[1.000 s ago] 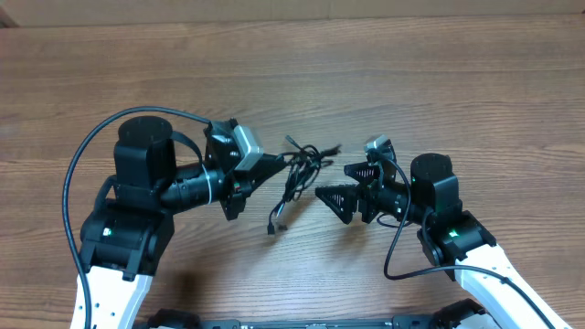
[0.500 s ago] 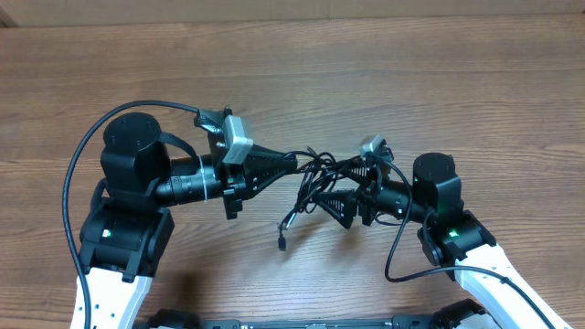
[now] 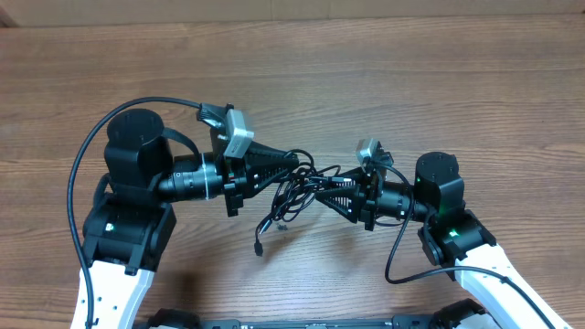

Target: Untangle cables

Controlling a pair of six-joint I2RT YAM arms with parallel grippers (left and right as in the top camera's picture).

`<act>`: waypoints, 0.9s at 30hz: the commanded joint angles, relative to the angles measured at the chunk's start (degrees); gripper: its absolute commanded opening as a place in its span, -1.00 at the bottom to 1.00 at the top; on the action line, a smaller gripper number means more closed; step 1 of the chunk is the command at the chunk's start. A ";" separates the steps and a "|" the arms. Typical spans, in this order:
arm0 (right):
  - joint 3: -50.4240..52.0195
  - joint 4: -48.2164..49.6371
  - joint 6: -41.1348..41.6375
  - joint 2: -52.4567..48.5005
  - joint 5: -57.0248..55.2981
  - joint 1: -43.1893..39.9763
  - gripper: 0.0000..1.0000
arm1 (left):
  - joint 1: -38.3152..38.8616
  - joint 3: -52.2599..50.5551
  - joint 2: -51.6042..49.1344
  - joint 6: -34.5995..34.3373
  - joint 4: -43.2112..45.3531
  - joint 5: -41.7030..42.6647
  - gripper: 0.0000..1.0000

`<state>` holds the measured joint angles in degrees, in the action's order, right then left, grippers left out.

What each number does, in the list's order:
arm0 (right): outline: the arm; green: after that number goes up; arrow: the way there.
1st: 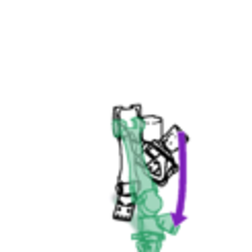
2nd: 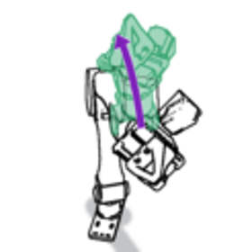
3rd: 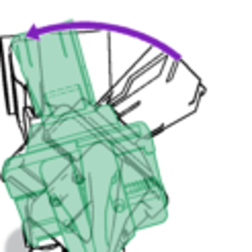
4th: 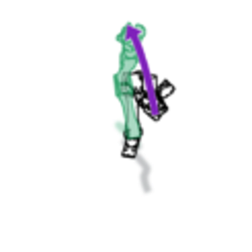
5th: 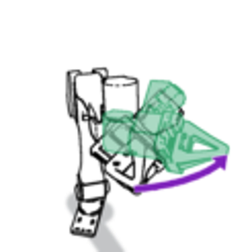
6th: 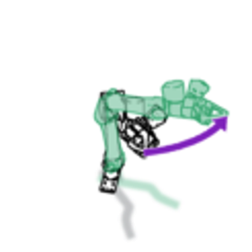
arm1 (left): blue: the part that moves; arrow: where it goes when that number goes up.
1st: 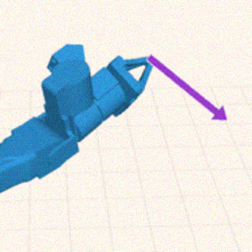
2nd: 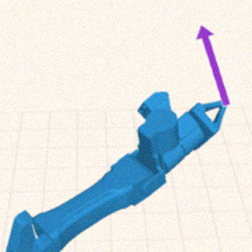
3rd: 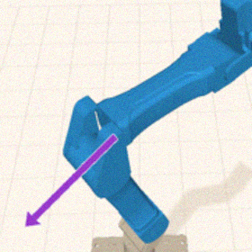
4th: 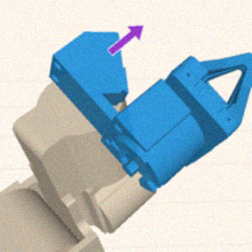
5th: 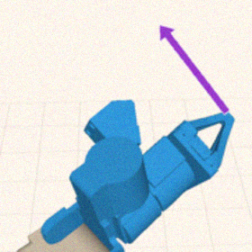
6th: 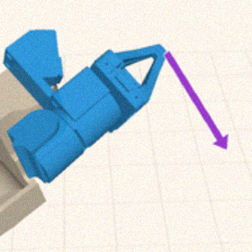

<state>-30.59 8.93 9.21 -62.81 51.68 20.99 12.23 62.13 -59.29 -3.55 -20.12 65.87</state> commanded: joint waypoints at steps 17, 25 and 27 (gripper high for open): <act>-0.61 -0.22 -0.11 0.00 1.14 -0.13 -0.92 | -0.20 -0.04 -4.09 5.03 -9.01 -11.04 0.00; -0.61 -0.20 -0.13 0.00 1.11 -0.13 -0.92 | -0.20 -0.04 -6.08 7.91 -21.68 -33.40 0.92; -0.61 -0.22 -0.13 0.00 0.94 -0.13 -0.92 | -0.20 -0.04 -6.40 8.96 -22.60 -33.92 0.93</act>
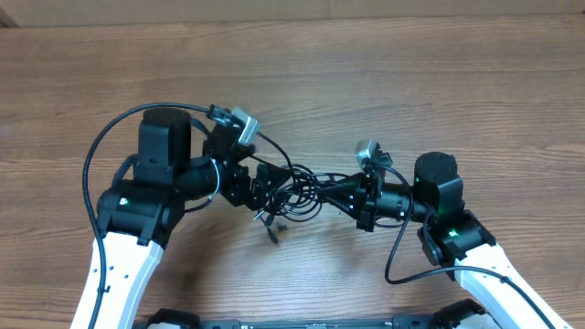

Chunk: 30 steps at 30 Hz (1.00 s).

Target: Untangle cables

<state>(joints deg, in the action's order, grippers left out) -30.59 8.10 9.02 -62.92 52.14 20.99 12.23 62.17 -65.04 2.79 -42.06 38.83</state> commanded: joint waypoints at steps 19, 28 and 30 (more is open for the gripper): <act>-0.61 3.63 0.13 0.11 5.20 -0.13 -0.92 | -0.20 -0.09 -0.98 4.94 -2.40 -9.25 0.10; -0.61 3.65 0.11 0.11 6.05 -0.13 -0.92 | -0.20 -0.09 -0.98 4.94 0.17 -9.44 -0.35; -0.61 3.65 0.13 0.11 6.10 -0.13 -0.92 | -0.20 -0.09 -0.98 4.94 0.33 -9.44 -0.60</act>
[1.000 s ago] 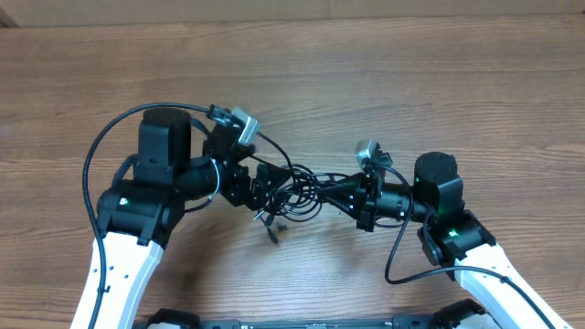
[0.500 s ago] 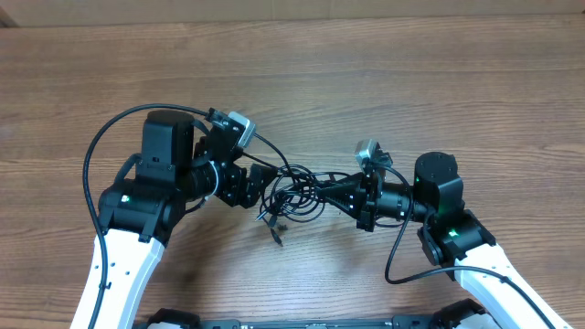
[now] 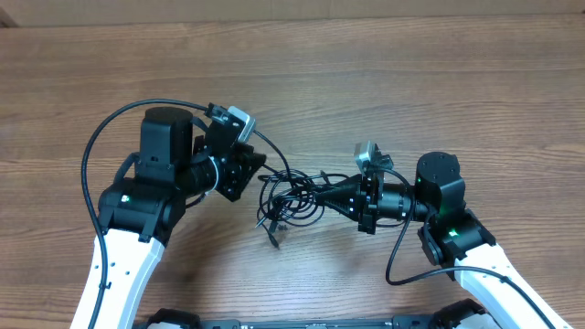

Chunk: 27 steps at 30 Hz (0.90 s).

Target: Untangle cables

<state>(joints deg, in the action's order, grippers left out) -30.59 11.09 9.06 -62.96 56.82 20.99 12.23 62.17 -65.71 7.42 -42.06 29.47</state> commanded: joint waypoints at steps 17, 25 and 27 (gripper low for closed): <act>-0.61 0.66 0.07 0.15 1.36 -0.13 -0.92 | -0.20 -0.09 -0.28 -7.58 -1.73 -38.10 -0.92; -0.61 0.63 0.07 0.15 1.33 -0.13 -0.92 | -0.20 -0.09 -0.28 -9.42 -3.06 -54.97 -0.92; -0.61 0.63 0.07 0.15 1.33 -0.13 -0.92 | -0.20 -0.09 -0.28 -9.64 -3.21 -59.08 -0.91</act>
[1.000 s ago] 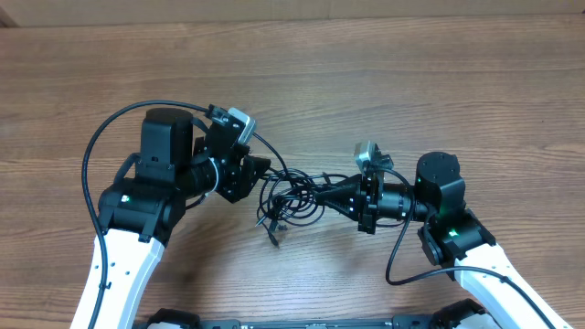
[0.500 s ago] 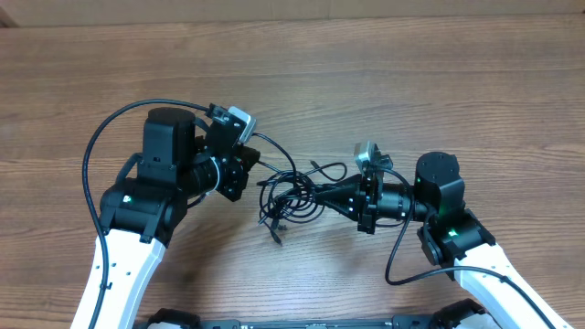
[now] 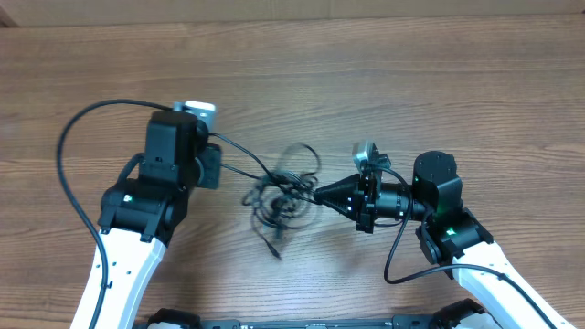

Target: Untangle cables

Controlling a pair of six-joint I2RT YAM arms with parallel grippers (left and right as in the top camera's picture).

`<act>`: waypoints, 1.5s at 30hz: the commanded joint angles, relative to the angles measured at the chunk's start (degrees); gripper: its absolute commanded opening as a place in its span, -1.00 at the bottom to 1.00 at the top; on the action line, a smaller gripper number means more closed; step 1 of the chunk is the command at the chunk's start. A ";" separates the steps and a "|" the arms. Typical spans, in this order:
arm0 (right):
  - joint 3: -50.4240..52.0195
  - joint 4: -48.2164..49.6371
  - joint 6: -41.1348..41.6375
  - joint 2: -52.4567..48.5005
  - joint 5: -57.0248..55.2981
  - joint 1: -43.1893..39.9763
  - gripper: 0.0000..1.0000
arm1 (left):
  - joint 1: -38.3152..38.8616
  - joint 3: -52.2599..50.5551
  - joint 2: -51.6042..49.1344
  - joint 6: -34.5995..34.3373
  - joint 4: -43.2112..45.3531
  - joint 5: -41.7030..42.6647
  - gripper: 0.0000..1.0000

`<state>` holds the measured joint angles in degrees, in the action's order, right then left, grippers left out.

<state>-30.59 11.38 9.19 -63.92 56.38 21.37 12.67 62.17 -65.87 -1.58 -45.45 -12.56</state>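
A bundle of thin black cables (image 3: 280,190) lies tangled at the middle of the wooden table, with one loose end (image 3: 274,249) trailing toward the front. My right gripper (image 3: 319,192) points left and is shut on the right side of the bundle. My left gripper (image 3: 216,166) sits to the left of the bundle, its fingers mostly hidden under the wrist. Two strands (image 3: 245,157) run stretched from the bundle to it, so it looks shut on a strand.
The brown wooden table (image 3: 411,82) reaches to a pale wall edge at the back. The left arm's own black supply cable (image 3: 66,164) loops out to the left. The right arm's cable (image 3: 395,260) hangs near the front right.
My left gripper has moved left, away from the bundle, and strands now stretch out to it. The tangle has spread wider and a loop has opened at its top. The right gripper has held still.
Both grippers met at the tangle in the middle. The left arm then swung round and came at the bundle from its left, while the right gripper stayed shut on the right side. Now the left has drawn back leftward with strands stretched out from the loosened bundle.
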 commanded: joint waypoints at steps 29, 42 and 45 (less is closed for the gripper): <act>-0.61 0.42 -0.04 1.11 1.75 -0.50 -0.92 | -0.63 -0.07 0.17 5.75 0.70 16.61 0.99; -0.61 -9.60 -2.27 1.11 -9.90 -0.50 0.22 | -0.63 -0.09 -0.11 8.46 -0.92 27.50 0.99; -0.61 -17.00 -6.12 1.11 -18.97 -0.50 0.68 | -0.63 -0.09 -0.13 8.48 -1.05 26.95 0.99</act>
<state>-30.76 -2.68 7.81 -63.48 46.61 21.17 12.60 62.17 -65.91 5.82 -46.54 13.56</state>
